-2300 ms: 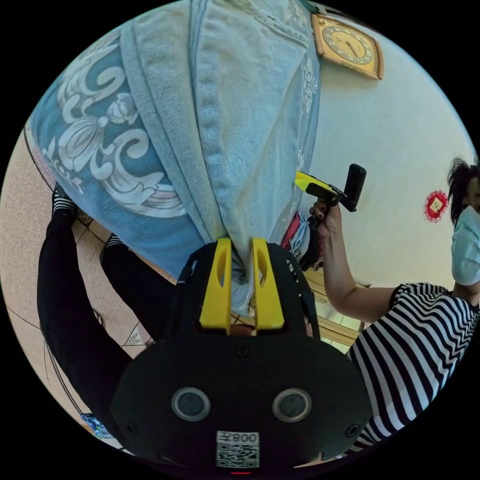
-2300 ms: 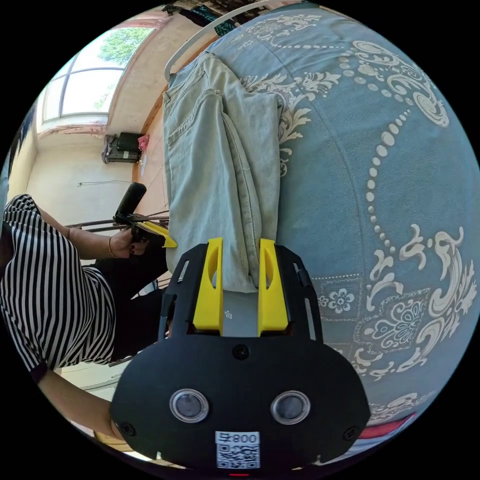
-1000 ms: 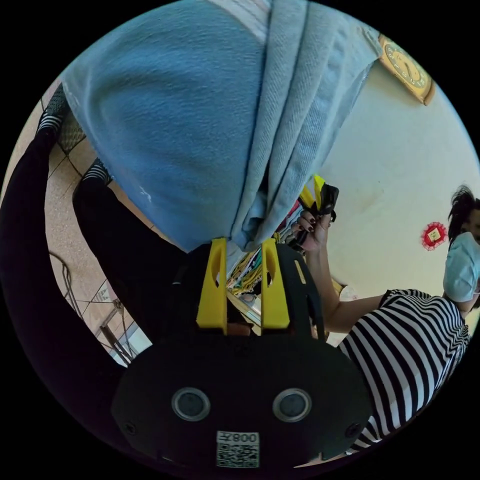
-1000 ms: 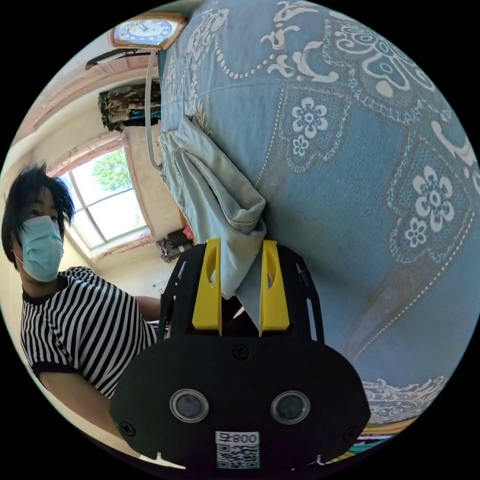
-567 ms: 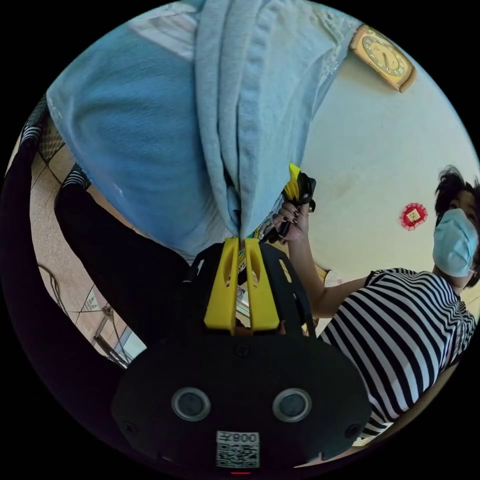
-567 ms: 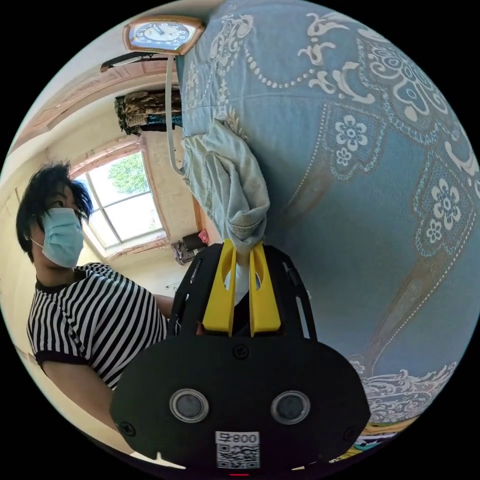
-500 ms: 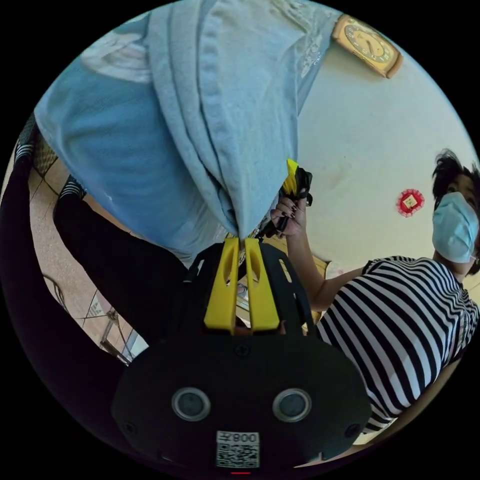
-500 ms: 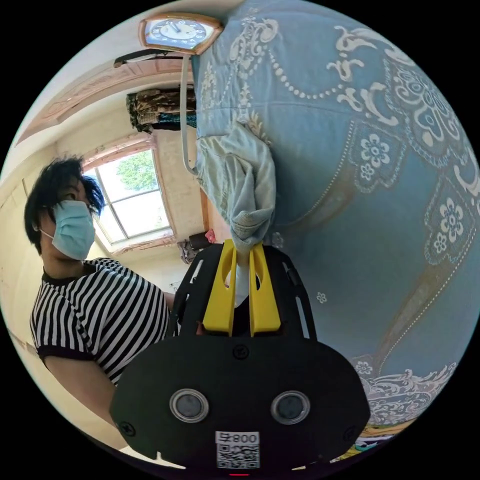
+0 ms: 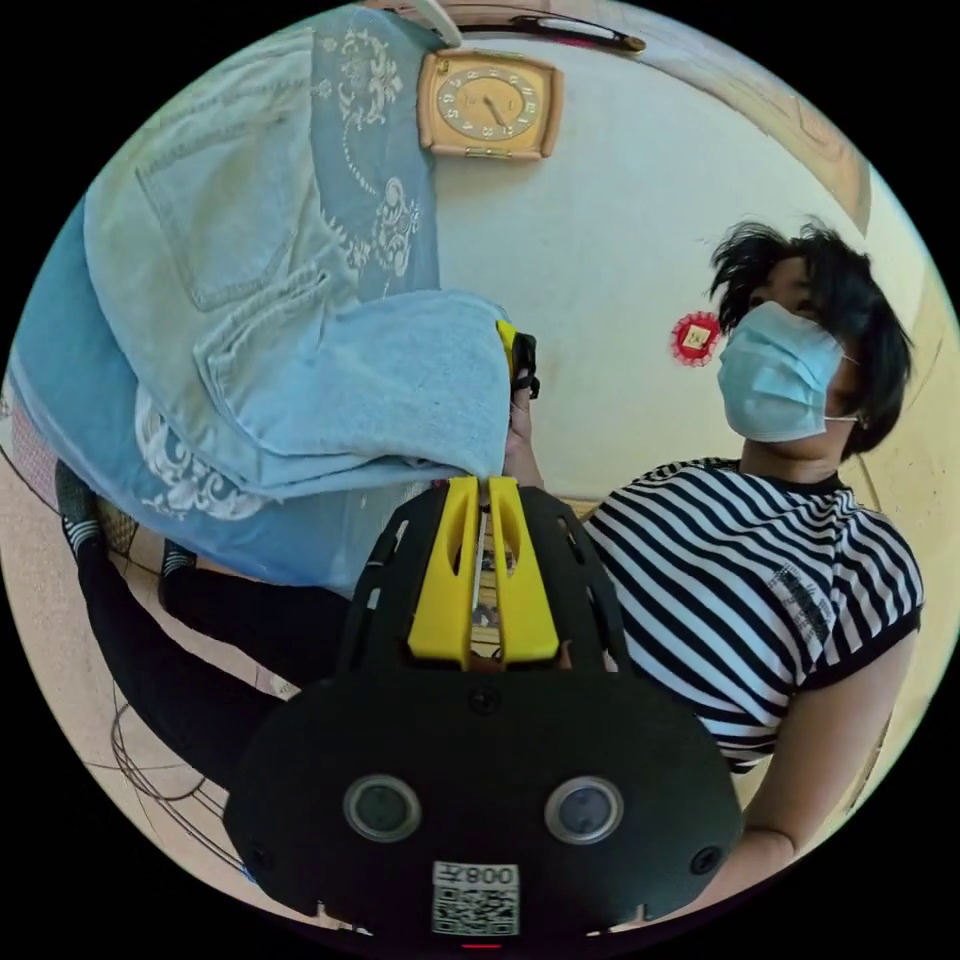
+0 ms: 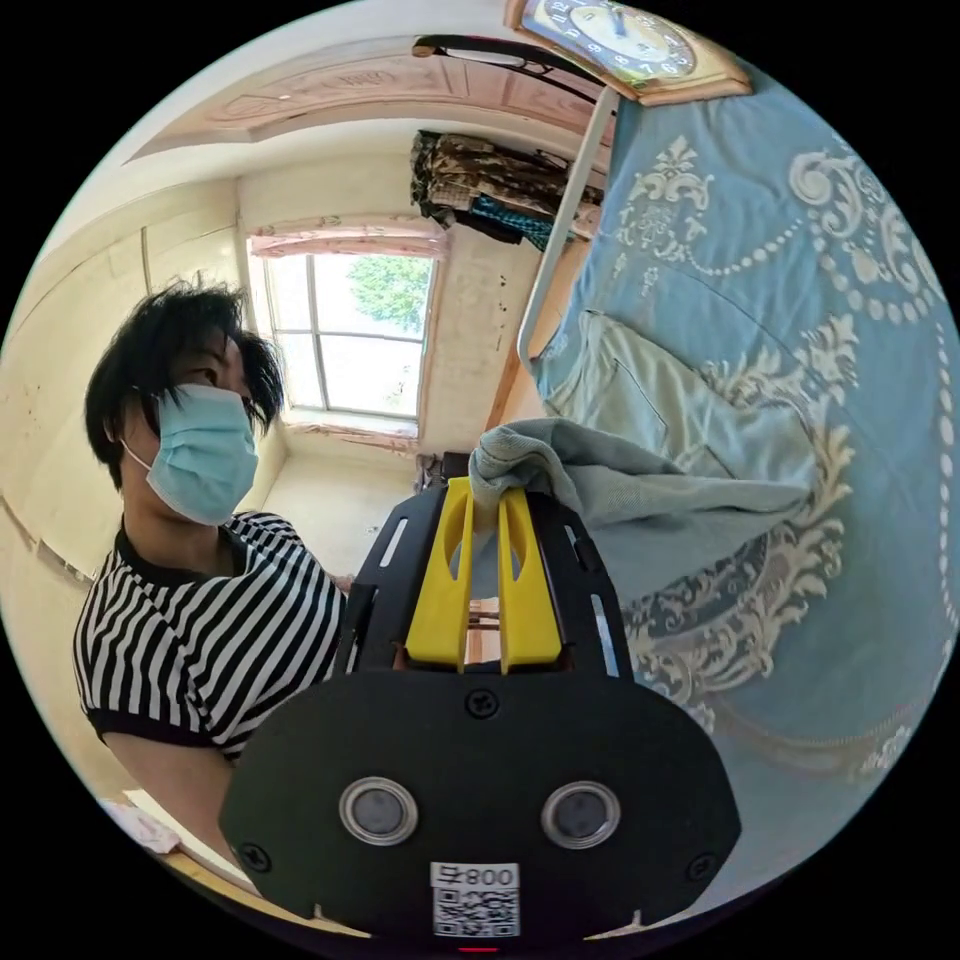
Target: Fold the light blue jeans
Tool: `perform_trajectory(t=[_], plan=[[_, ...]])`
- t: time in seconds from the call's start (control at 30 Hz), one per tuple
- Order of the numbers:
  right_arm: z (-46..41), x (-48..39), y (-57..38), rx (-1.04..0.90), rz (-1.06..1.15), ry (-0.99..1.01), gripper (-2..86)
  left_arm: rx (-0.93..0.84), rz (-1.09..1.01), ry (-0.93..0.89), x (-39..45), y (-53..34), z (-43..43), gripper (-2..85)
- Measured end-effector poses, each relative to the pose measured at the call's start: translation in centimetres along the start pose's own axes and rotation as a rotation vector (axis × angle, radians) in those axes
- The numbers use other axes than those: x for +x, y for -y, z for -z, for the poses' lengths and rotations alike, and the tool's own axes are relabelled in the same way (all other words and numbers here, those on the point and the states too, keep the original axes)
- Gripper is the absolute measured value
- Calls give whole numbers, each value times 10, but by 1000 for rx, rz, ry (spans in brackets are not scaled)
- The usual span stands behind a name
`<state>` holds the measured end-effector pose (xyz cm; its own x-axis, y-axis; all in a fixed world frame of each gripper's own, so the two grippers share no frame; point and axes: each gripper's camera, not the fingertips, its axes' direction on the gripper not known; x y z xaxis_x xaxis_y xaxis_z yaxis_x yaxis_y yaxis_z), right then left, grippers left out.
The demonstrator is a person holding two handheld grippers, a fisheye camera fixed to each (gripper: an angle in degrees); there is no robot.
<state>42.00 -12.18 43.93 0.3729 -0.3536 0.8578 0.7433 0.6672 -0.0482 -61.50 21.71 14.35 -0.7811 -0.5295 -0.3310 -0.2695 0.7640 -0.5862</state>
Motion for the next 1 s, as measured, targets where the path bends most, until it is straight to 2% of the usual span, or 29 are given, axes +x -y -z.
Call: perform_trajectory(t=[0.23,0.4,0.7,0.77,0.9,1.0], plan=[[-55,24,82,-11,75,16,24,147,-132,59,54,9,68,24],[-92,55,134,-34,35,-11,26,194,-171,130,75,21,101,25],[-147,132,201,-66,-93,-81,47,303,-115,238,82,37,138,32],[-156,152,213,-63,-135,-22,62,392,-40,222,73,33,145,37],[-157,151,217,-63,-70,-37,52,497,-20,205,82,16,145,42],[-151,136,212,-27,28,-95,23,595,-22,335,108,-10,139,33]])
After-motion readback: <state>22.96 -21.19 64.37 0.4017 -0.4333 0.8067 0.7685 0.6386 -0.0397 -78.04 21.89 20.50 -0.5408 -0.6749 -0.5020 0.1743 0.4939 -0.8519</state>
